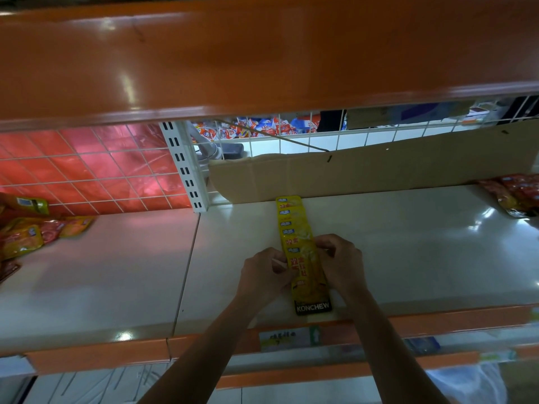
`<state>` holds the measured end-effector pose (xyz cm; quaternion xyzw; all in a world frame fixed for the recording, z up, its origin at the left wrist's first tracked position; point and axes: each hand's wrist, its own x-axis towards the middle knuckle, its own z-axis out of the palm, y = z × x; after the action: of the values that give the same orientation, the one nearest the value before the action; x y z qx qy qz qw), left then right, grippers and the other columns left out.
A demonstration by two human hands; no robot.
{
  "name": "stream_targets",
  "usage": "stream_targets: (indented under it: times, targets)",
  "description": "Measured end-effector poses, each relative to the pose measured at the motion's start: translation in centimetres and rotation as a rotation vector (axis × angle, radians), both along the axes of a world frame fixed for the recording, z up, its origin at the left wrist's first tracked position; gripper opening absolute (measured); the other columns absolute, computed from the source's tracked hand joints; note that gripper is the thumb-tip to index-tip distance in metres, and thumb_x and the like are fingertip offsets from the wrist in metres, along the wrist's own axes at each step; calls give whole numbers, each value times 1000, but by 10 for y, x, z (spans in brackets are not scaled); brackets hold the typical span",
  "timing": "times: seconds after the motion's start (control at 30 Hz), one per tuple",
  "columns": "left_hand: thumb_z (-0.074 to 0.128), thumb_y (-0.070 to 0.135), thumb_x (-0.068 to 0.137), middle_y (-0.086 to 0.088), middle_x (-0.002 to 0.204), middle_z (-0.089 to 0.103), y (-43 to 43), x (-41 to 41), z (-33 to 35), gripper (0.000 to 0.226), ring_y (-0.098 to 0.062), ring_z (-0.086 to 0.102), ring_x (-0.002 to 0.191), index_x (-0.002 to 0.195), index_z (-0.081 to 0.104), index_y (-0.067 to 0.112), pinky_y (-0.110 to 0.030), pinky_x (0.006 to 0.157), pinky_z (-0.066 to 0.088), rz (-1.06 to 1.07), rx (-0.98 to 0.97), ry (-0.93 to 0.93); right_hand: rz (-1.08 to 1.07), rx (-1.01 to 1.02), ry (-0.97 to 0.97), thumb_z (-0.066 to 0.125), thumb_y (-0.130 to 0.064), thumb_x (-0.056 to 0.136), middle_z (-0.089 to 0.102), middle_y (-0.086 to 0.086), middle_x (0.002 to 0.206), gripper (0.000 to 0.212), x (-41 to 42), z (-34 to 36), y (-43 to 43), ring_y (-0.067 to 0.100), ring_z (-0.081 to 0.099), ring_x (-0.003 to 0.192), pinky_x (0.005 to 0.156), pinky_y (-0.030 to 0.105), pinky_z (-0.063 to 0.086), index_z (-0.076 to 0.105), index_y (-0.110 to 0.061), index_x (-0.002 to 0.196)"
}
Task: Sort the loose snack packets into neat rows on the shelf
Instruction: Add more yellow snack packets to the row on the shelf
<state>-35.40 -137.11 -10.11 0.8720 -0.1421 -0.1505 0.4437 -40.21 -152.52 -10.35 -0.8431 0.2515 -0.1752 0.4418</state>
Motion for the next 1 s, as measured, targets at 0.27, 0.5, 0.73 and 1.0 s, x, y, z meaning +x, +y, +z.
stream_targets:
  times: [0.27, 0.5, 0.73, 1.0]
  targets:
    - [74, 29, 79, 3, 79, 69, -3, -1, 0, 19, -13, 68, 74, 91, 61, 23, -30, 73, 56, 9, 50, -24, 15, -44, 19, 64, -14, 87, 73, -1, 96, 17, -1, 0, -1, 8, 60, 78, 73, 19, 43, 72, -16, 102]
    - [72, 39, 80, 9, 76, 65, 1, 0, 0, 23, -7, 63, 68, 92, 62, 22, -20, 64, 51, 14, 97, -67, -7, -104, 26, 63, -15, 87, 72, -1, 96, 17, 0, 2, 2, 11, 61, 79, 70, 20, 39, 71, -16, 102]
    - [64, 41, 86, 9, 85, 67, 21, 9, 4, 17, -8, 64, 81, 93, 66, 25, -16, 69, 44, 68, 151, -147, 17, -290, -3, 61, -12, 88, 67, 8, 109, 23, 13, 10, 24, 26, 59, 100, 81, 29, 42, 68, -12, 110]
    - [61, 34, 90, 4, 101, 69, 76, 22, 6, 19, -12, 64, 92, 101, 67, 19, -26, 84, 51, 123, 222, -347, 242, -312, -79, 59, -15, 85, 71, 8, 101, 19, 38, 16, 96, 30, 63, 97, 85, 36, 48, 71, -10, 99]
